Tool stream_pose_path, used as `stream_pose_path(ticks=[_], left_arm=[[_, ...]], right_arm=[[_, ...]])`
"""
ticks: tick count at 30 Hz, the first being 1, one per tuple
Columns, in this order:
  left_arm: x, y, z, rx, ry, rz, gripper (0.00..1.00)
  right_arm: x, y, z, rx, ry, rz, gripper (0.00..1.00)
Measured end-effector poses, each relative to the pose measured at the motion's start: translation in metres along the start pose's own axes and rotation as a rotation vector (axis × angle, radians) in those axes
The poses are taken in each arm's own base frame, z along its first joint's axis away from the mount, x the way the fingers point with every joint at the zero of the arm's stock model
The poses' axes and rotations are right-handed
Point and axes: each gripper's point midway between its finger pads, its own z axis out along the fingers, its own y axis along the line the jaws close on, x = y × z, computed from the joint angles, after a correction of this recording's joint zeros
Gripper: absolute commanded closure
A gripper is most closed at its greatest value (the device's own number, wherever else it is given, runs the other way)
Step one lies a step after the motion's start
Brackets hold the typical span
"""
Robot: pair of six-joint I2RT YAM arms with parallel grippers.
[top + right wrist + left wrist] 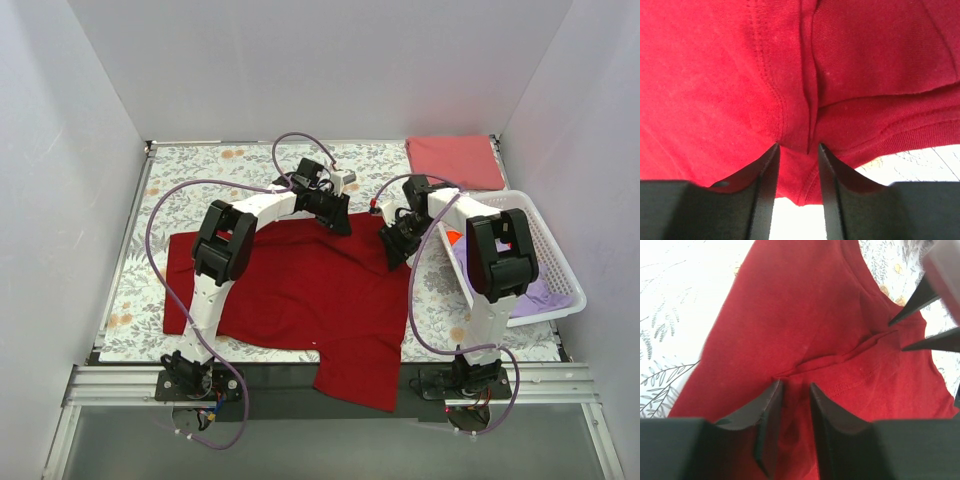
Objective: Fold and stack the t-shirts
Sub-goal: Fold the tshirt
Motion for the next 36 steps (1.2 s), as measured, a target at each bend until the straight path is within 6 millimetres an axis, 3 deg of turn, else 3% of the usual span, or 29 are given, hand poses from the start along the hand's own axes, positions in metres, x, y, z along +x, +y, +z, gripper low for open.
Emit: stream_pose_path(ticks=[2, 4, 5, 7, 15, 27, 31, 36], left_arm=[[0.000, -0.002, 0.001, 0.005, 0.002, 0.002, 0.78], [0.001, -0.003, 0.001, 0.010, 0.005, 0.001, 0.90], [0.001, -0.003, 0.001, 0.011, 0.006, 0.001, 0.95], [0.001, -0.004, 0.000, 0.014, 0.007, 0.002, 1.00], [-0.003, -0.013, -0.006, 0.037, -0.001, 0.023, 1.00], [-0.012, -0.075, -0.065, 0.100, -0.062, 0.130, 1.00], [-0.001, -0.081, -0.066, 0.121, -0.047, 0.128, 1.00], [0.037, -0.085, -0.054, 0.144, 0.027, 0.082, 1.00]], right_arm=[[0.001, -0.001, 0.003, -0.004, 0.005, 0.003, 0.67], [0.002, -0.001, 0.004, -0.006, 0.008, 0.003, 0.78], [0.002, -0.001, 0.004, -0.007, 0.008, 0.003, 0.91], [0.001, -0.001, 0.004, -0.011, 0.006, 0.005, 0.99], [-0.002, 0.001, -0.001, -0.007, -0.011, -0.009, 0.99], [-0.019, 0.012, -0.046, 0.093, -0.113, -0.153, 0.99], [-0.017, 0.011, -0.049, 0.113, -0.109, -0.185, 0.99], [-0.012, 0.007, -0.050, 0.137, -0.089, -0.219, 0.99]])
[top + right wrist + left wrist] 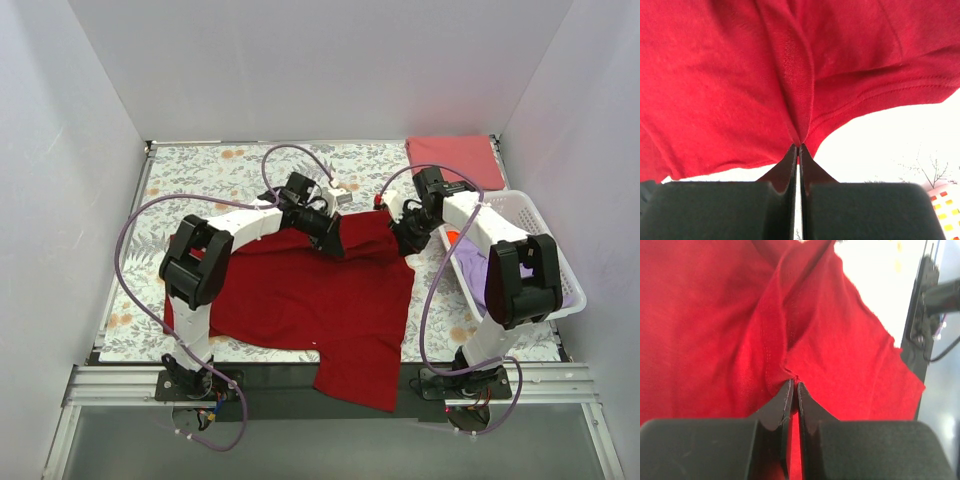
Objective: Fold and stack the t-shirts
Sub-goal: Fold the tshirt
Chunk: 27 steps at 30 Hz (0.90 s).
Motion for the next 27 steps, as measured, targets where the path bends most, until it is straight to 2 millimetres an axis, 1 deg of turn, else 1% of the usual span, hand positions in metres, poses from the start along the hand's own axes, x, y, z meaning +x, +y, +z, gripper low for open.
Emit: stream_pose_path(ticks=[3, 5, 6, 7, 8, 10, 11, 12, 13, 14, 16, 17, 18, 20, 21, 22, 23, 24, 25, 27], left_arm=[[0.022, -0.004, 0.008, 0.014, 0.042, -0.027, 0.98], [0.032, -0.006, 0.011, 0.019, 0.060, -0.038, 0.94], [0.035, -0.007, 0.012, 0.022, 0.065, -0.041, 0.90], [0.037, -0.007, 0.012, 0.023, 0.068, -0.041, 0.85], [0.038, -0.007, 0.012, 0.022, 0.070, -0.041, 0.72], [0.037, -0.009, 0.009, 0.022, 0.068, -0.027, 0.62], [0.035, -0.010, 0.005, 0.020, 0.064, -0.018, 0.55], [0.033, -0.013, -0.001, 0.019, 0.060, -0.007, 0.53], [0.030, -0.016, -0.007, 0.020, 0.055, -0.003, 0.52], [0.026, -0.019, -0.018, 0.021, 0.042, 0.009, 0.52], [0.016, -0.021, -0.051, 0.012, 0.005, 0.022, 0.48], [0.012, -0.019, -0.068, 0.004, -0.014, 0.022, 0.47], [0.008, -0.011, -0.090, -0.016, -0.039, 0.022, 0.47], [0.000, 0.016, -0.146, -0.087, -0.102, 0.002, 0.47], [0.002, 0.031, -0.173, -0.131, -0.130, -0.016, 0.47], [0.007, 0.043, -0.195, -0.169, -0.150, -0.032, 0.47], [0.016, 0.057, -0.220, -0.215, -0.168, -0.057, 0.47], [0.026, 0.064, -0.236, -0.244, -0.167, -0.070, 0.47], [0.045, 0.081, -0.270, -0.316, -0.194, -0.124, 0.50], [0.076, 0.094, -0.306, -0.396, -0.190, -0.185, 0.52]], right_arm=[[0.006, 0.001, 0.000, 0.002, 0.017, -0.018, 0.99], [0.011, 0.002, 0.000, 0.004, 0.029, -0.031, 0.99], [0.013, 0.002, 0.001, 0.003, 0.034, -0.036, 0.99], [0.015, 0.003, 0.001, 0.002, 0.040, -0.037, 0.99], [0.018, 0.004, 0.002, -0.001, 0.047, -0.039, 0.99], [0.021, 0.004, 0.002, -0.001, 0.060, -0.043, 0.97], [0.021, 0.004, 0.002, 0.001, 0.064, -0.046, 0.88], [0.022, 0.004, 0.002, 0.003, 0.067, -0.048, 0.77], [0.022, 0.003, 0.002, 0.005, 0.070, -0.048, 0.53], [0.023, 0.004, 0.001, 0.006, 0.076, -0.047, 0.45], [0.024, 0.003, 0.000, 0.010, 0.087, -0.059, 0.35], [0.024, 0.003, -0.002, 0.012, 0.092, -0.060, 0.35], [0.021, 0.002, -0.004, 0.016, 0.089, -0.066, 0.35], [0.012, 0.002, -0.009, 0.028, 0.074, -0.077, 0.37], [0.006, 0.003, -0.012, 0.034, 0.068, -0.082, 0.39], [-0.001, 0.004, -0.014, 0.042, 0.059, -0.093, 0.42], [-0.010, 0.007, -0.014, 0.045, 0.048, -0.106, 0.44], [-0.020, 0.012, -0.014, 0.042, 0.041, -0.116, 0.47], [-0.030, 0.017, -0.013, 0.037, 0.031, -0.128, 0.51], [-0.053, 0.030, -0.006, 0.019, 0.013, -0.147, 0.55]])
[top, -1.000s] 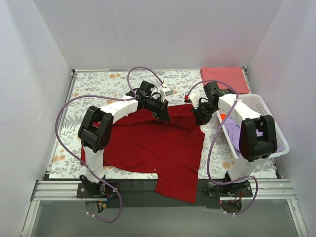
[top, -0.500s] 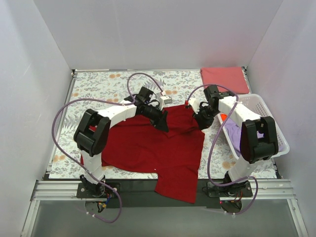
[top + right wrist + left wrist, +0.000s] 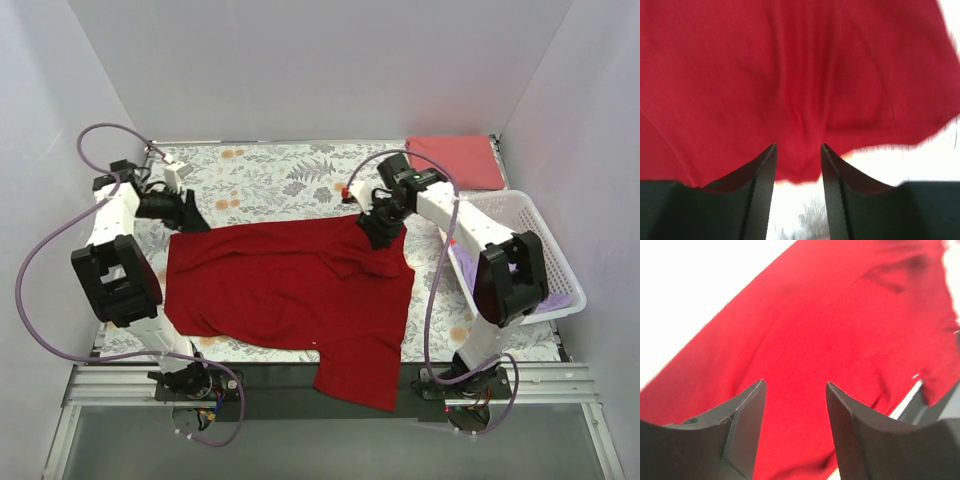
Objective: Fold and stack the t-shirts
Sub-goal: Fold the tshirt
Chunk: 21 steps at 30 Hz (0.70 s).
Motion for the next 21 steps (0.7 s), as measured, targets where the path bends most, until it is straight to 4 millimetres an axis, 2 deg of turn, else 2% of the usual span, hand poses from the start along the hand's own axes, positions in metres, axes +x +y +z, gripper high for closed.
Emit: stream_pose_path(ticks=[3, 7, 10, 14, 18, 21], left_arm=[[0.026, 0.028, -0.028, -0.086, 0.038, -0.027, 0.57], [0.059, 0.054, -0.041, -0.150, 0.116, -0.030, 0.60], [0.084, 0.066, -0.040, -0.169, 0.185, -0.041, 0.59], [0.107, 0.075, -0.035, -0.175, 0.254, -0.059, 0.53], [0.121, 0.080, -0.030, -0.174, 0.288, -0.079, 0.52], [0.128, 0.081, -0.027, -0.180, 0.301, -0.088, 0.52]], right_arm=[[-0.034, 0.007, 0.018, -0.019, -0.026, -0.015, 0.59], [-0.073, 0.016, 0.060, -0.056, -0.035, -0.030, 0.58], [-0.080, 0.022, 0.091, -0.075, -0.012, -0.036, 0.58], [-0.073, 0.032, 0.121, -0.103, 0.045, -0.026, 0.57], [-0.074, 0.031, 0.129, -0.097, 0.058, -0.015, 0.57], [-0.084, 0.028, 0.128, -0.085, 0.038, -0.018, 0.57]])
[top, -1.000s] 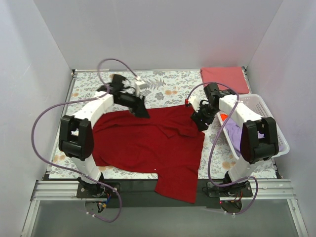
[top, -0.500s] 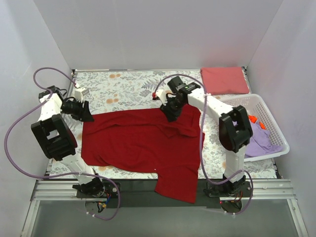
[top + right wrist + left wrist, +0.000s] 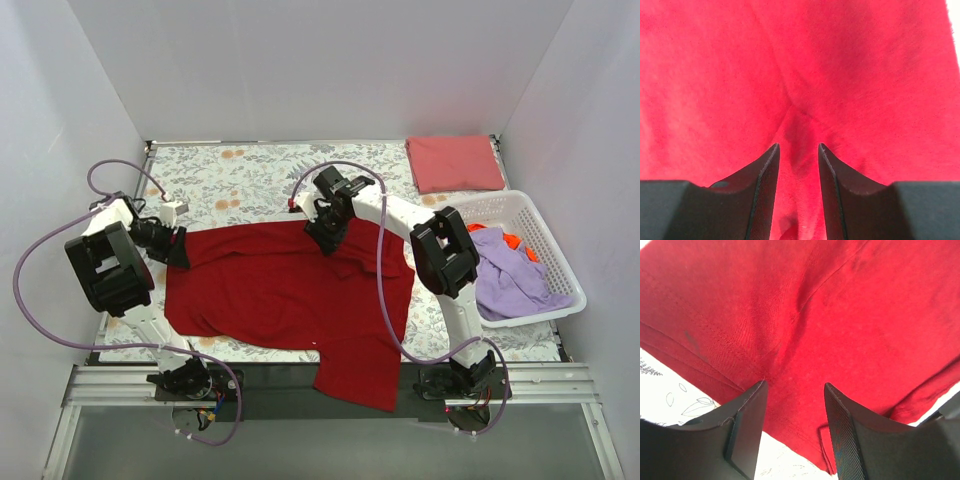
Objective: Fold and stack the t-shirts
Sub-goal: Fold the tshirt
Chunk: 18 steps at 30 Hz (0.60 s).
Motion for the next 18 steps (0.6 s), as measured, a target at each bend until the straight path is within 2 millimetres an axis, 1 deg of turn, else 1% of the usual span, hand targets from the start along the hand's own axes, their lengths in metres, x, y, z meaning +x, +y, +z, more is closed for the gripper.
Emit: stream_pose_path(ticks=[3, 5, 10, 15, 18], left_arm=[[0.006, 0.002, 0.003, -0.010, 0.016, -0.007, 0.52], [0.007, 0.003, 0.003, -0.016, 0.019, -0.007, 0.52], [0.011, 0.009, 0.004, -0.040, 0.029, -0.004, 0.55], [0.013, 0.015, 0.003, -0.066, 0.041, 0.006, 0.55], [0.014, 0.020, 0.003, -0.084, 0.050, 0.014, 0.55]], right_arm=[[-0.012, -0.003, -0.003, 0.016, -0.031, -0.011, 0.57], [-0.017, -0.003, -0.004, 0.022, -0.040, -0.019, 0.57], [-0.020, 0.007, 0.000, 0.015, -0.034, -0.036, 0.64], [-0.020, 0.014, 0.007, 0.007, -0.021, -0.048, 0.63], [-0.017, 0.014, 0.012, 0.008, -0.005, -0.047, 0.62]])
